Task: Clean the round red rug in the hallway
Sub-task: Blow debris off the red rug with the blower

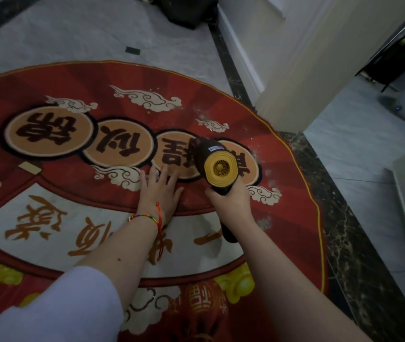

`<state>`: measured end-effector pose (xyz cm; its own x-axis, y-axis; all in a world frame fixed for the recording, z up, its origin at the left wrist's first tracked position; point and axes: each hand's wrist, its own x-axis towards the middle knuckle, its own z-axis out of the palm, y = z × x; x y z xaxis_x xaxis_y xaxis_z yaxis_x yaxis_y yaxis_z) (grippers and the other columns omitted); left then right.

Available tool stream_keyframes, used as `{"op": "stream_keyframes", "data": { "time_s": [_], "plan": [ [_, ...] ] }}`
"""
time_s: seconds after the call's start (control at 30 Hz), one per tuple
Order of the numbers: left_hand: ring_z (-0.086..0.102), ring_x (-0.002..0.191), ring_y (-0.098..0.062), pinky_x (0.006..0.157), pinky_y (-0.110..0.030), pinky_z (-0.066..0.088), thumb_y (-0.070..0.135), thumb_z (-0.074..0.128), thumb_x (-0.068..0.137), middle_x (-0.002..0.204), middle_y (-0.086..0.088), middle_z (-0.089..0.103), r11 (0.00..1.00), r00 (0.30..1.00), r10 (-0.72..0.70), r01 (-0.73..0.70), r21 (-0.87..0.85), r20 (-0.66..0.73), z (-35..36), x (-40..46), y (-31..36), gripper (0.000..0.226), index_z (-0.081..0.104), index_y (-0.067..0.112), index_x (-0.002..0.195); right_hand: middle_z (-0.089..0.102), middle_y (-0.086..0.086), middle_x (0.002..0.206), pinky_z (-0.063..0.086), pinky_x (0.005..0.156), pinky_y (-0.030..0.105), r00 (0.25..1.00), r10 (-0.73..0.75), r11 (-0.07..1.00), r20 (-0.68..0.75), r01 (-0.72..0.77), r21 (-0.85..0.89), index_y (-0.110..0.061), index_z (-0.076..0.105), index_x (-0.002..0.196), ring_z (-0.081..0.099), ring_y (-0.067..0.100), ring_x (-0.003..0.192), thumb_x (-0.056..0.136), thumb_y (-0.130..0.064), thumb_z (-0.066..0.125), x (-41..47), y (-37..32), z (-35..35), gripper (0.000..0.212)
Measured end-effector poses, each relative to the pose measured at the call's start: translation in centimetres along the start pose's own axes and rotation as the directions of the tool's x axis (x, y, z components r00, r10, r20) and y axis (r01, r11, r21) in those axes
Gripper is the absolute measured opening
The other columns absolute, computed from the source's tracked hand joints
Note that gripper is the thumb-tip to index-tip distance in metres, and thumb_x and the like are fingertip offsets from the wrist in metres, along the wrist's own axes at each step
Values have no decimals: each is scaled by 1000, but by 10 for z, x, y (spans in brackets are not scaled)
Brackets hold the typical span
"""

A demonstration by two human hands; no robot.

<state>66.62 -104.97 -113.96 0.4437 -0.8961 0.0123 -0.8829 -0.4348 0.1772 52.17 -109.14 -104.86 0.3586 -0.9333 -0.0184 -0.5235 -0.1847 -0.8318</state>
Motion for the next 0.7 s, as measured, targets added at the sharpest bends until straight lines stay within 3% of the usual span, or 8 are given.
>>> {"op": "stream_keyframes", "data": {
  "time_s": [0.23, 0.4, 0.7],
  "plan": [
    [11, 144, -37, 115, -54, 2, 46, 27, 100, 158, -8, 17, 999, 999, 27, -28, -26, -34, 2, 1, -2, 54, 24, 25, 149, 59, -3, 87, 34, 56, 12, 1000, -7, 1000, -29, 6, -28, -18, 54, 98, 56, 13, 82, 76, -11, 69, -15, 18, -8, 28],
    [14, 143, -36, 117, -53, 6, 43, 30, 100, 157, -9, 20, 998, 998, 53, -54, -38, -34, 1, 3, -1, 52, 29, 22, 148, 61, -4, 91, 37, 60, 12, 998, -9, 1000, -68, 10, 22, -19, 57, 105, 57, 13, 86, 77, -9, 69, 1, 8, -1, 32],
    [14, 143, -35, 117, -52, 7, 47, 30, 99, 157, -8, 21, 996, 997, 69, -72, -56, -44, 3, 9, 0, 54, 28, 24, 148, 56, -8, 81, 35, 56, 13, 999, -21, 999, -51, 19, -38, -19, 54, 96, 52, 7, 74, 76, -11, 69, 2, 18, -9, 27]
  ]
}}
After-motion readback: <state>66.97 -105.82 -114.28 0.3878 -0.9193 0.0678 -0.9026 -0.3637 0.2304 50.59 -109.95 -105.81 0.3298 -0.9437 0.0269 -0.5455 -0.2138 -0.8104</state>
